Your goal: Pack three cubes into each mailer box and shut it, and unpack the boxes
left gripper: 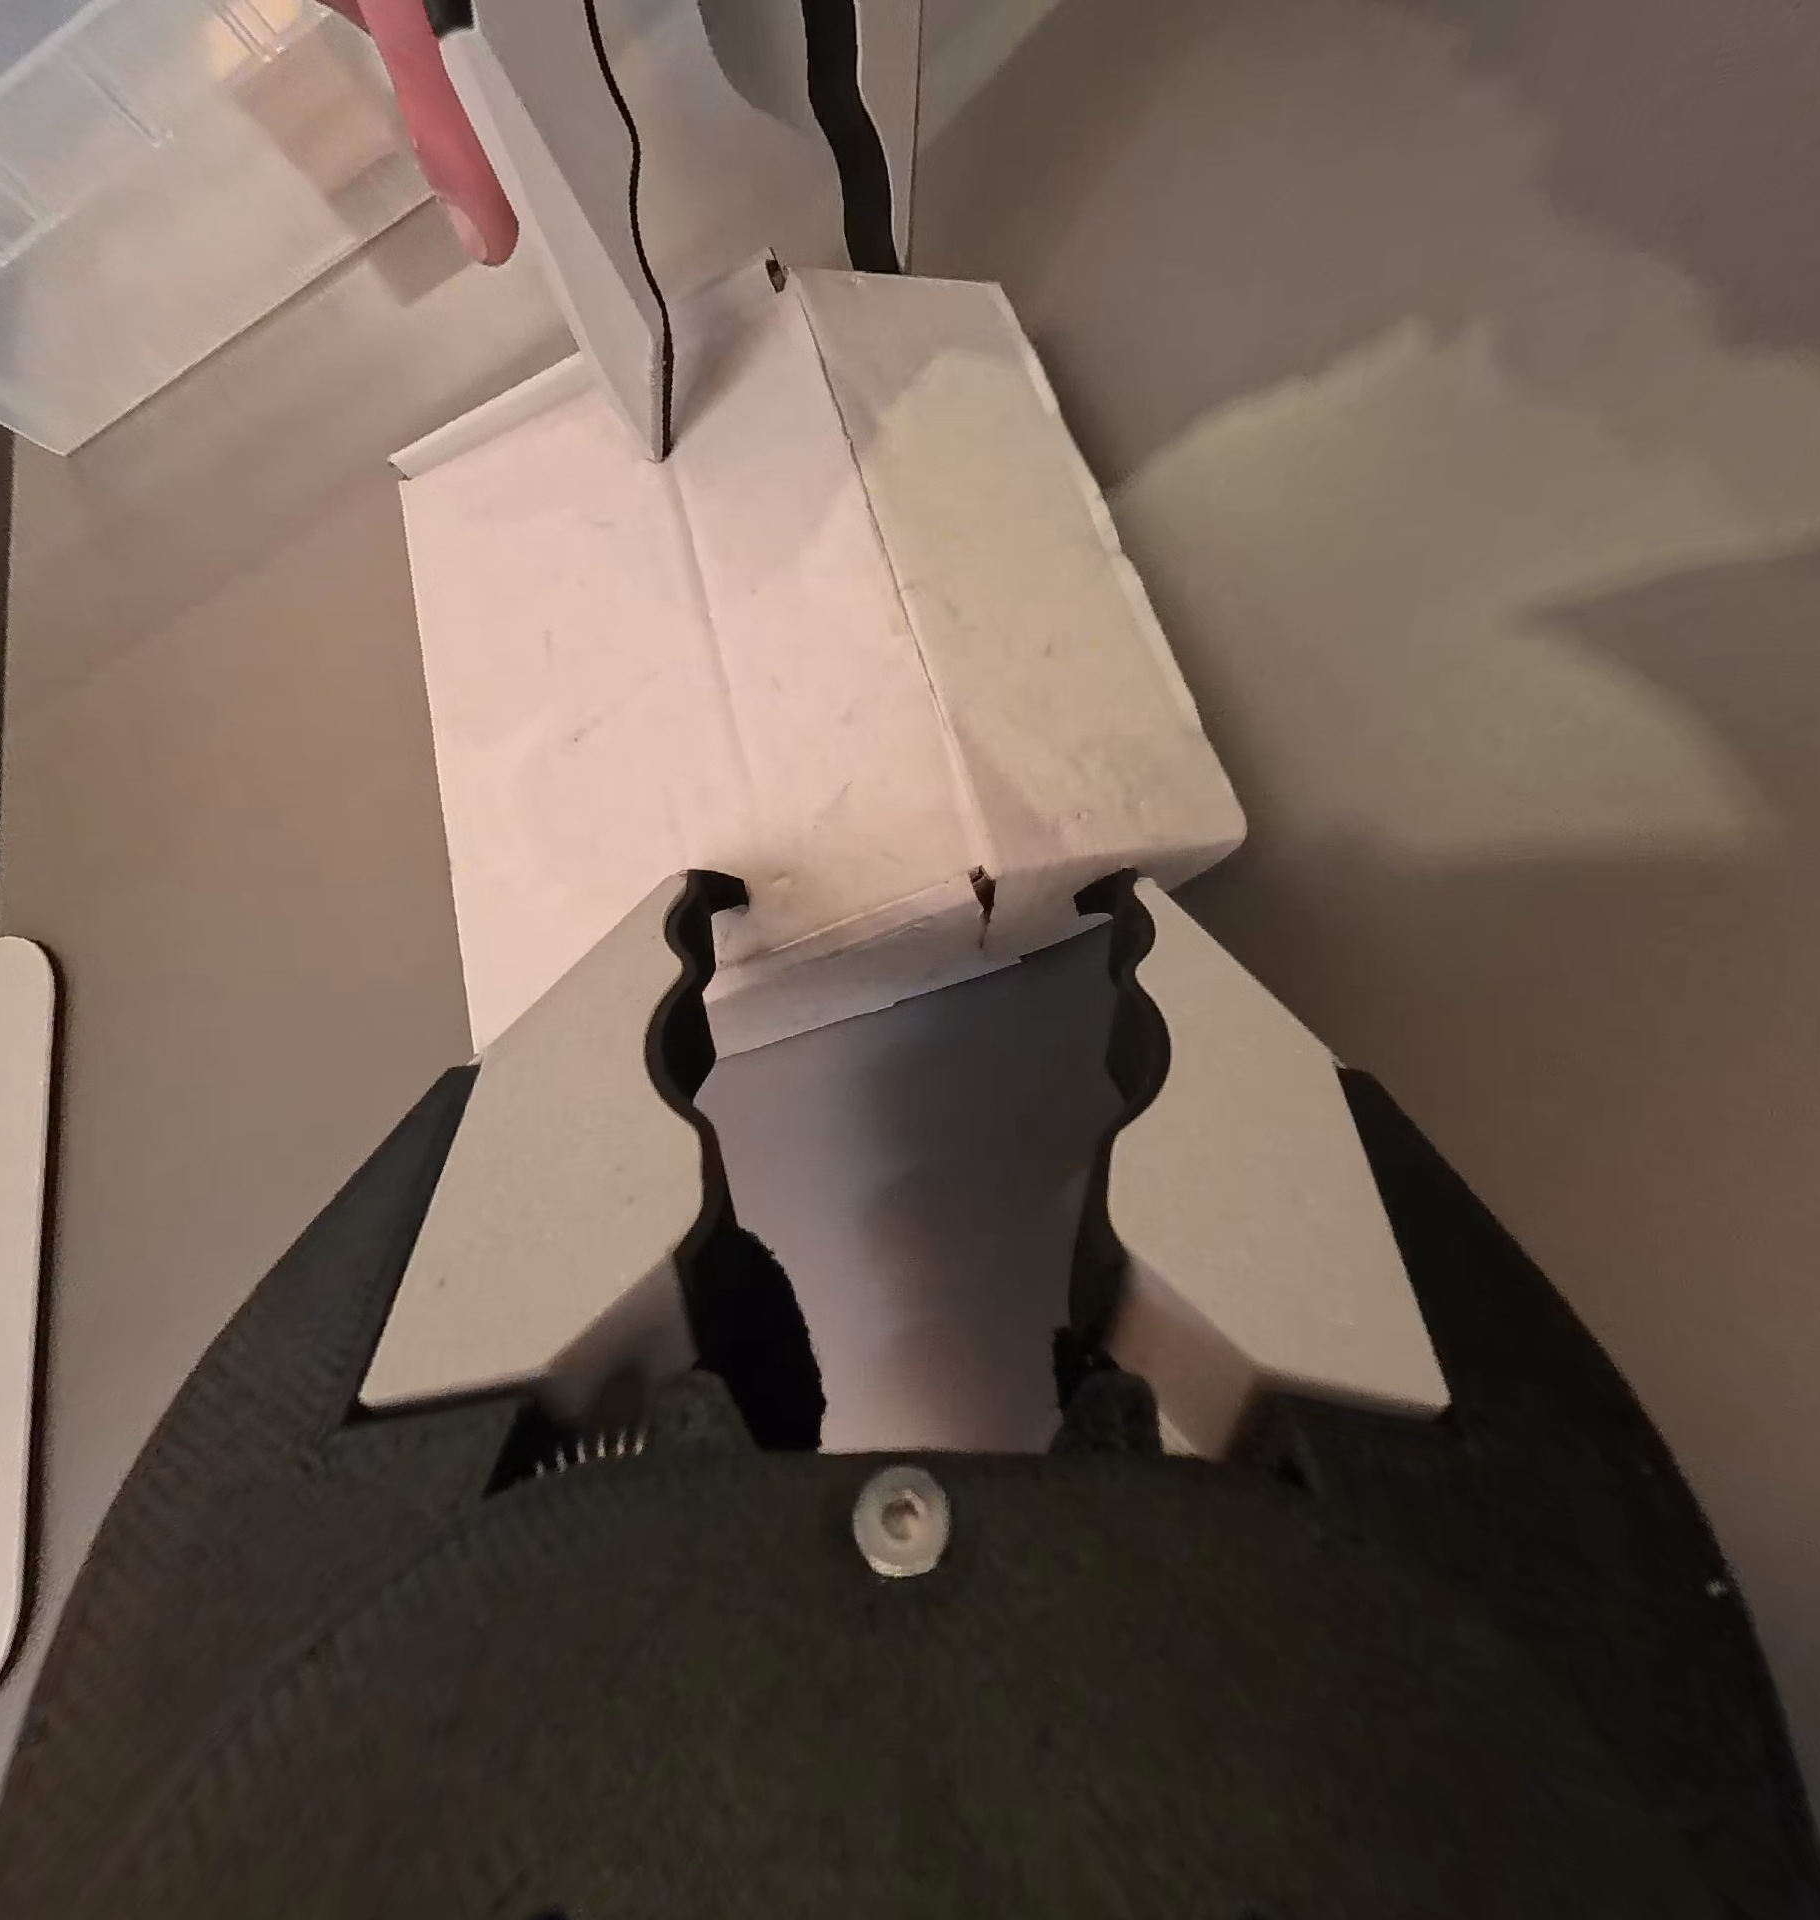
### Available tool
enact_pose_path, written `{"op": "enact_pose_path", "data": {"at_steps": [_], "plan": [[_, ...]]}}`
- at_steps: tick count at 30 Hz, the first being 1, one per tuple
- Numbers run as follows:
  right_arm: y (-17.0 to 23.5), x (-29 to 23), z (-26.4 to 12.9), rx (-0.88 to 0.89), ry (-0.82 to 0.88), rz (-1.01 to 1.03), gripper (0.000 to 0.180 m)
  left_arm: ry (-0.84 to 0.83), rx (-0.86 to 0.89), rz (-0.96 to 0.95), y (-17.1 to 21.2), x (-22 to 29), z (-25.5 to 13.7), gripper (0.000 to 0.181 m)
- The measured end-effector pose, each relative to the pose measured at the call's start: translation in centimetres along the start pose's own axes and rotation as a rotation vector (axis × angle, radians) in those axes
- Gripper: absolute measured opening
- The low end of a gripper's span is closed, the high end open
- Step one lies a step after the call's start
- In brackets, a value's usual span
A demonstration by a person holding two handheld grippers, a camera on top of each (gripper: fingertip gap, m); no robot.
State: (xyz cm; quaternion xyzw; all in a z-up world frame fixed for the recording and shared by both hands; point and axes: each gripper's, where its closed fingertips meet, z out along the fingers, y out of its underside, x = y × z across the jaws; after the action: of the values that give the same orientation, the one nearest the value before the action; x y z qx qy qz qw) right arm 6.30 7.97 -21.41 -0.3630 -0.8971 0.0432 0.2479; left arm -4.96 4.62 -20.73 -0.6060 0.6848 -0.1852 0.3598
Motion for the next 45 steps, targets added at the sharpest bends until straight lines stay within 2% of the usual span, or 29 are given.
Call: {"op": "enact_pose_path", "data": {"at_steps": [13, 20, 30, 33, 37, 41, 43, 45], "plan": [[-0.1, -0.1, -0.2, -0.006, -0.042, 0.018, 0.067, 0.029, 0.032, -0.047, -0.2, 0.0, -0.1, 0.078], [0.0, 0.0, 0.0, -0.032, 0.004, -0.014, 0.065, -0.023, 0.004, 0.046, 0.2, -0.3, 0.1, 0.074], [0.9, 1.0, 0.4, -0.170, 0.154, -0.169, 0.056, -0.158, -0.113, 0.232, 0.8, -1.0, 0.3, 0.063], [0.8, 0.7, 0.3, -0.151, 0.111, -0.134, 0.059, -0.123, -0.122, 0.198, 0.9, -1.0, 0.3, 0.065], [0.4, 0.2, 0.0, -0.111, -0.012, -0.049, 0.067, -0.007, -0.095, 0.141, 0.9, 0.1, 0.1, 0.087], [0.1, -0.7, -0.1, -0.102, -0.082, 0.010, 0.084, 0.035, -0.091, 0.094, 0.7, 0.8, 0.1, 0.100], [-0.2, -0.5, -0.1, -0.075, -0.067, 0.070, 0.082, 0.027, -0.073, 0.027, 0.3, 0.6, 0.1, 0.096], [-0.2, -0.4, 0.0, -0.067, -0.045, 0.087, 0.079, -0.015, -0.060, -0.008, 0.1, 0.0, 0.2, 0.084]]}}
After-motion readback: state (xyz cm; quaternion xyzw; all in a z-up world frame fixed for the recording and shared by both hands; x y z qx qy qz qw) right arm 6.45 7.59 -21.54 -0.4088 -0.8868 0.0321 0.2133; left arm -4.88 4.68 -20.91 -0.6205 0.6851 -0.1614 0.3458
